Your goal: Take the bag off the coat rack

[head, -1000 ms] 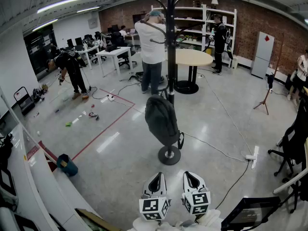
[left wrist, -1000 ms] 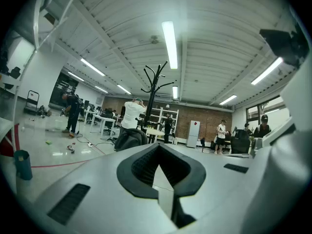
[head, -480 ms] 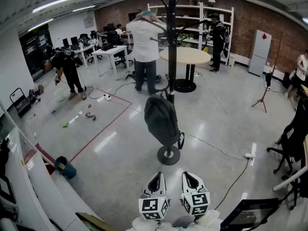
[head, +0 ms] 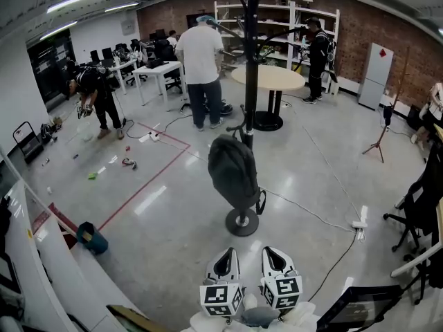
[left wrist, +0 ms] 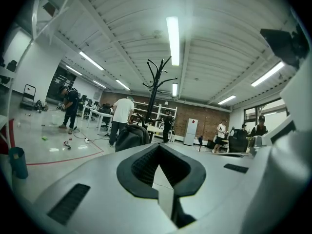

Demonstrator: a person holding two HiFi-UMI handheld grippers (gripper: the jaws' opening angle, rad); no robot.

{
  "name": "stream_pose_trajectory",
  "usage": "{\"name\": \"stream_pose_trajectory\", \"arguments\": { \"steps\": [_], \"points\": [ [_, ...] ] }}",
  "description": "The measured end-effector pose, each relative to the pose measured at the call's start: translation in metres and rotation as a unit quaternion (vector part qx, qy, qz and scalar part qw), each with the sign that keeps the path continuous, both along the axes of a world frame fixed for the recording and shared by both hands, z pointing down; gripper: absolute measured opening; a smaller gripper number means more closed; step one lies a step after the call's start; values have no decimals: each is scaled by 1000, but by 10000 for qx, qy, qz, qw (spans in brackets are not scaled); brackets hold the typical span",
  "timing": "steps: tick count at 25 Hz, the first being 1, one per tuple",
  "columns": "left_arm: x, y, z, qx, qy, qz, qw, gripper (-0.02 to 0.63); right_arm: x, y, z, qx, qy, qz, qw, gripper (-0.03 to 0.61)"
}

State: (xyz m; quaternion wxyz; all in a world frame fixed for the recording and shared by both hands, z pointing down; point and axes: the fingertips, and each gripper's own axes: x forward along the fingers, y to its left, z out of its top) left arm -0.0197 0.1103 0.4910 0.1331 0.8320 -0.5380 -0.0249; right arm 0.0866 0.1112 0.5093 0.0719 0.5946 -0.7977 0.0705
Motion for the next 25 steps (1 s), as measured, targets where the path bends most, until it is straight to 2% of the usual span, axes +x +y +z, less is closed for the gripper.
{"name": "stream_pose_trajectory", "arguments": {
  "steps": [6,25],
  "points": [
    [-1,-17,5,-31,-39,-43,10000,-8,-7,-21,0,55,-4,-118,9999,12],
    [16,-78,-2,-100,-138,-283,9995,-8,9,-89,-4,10,-133,-443,9989,12]
  ]
}}
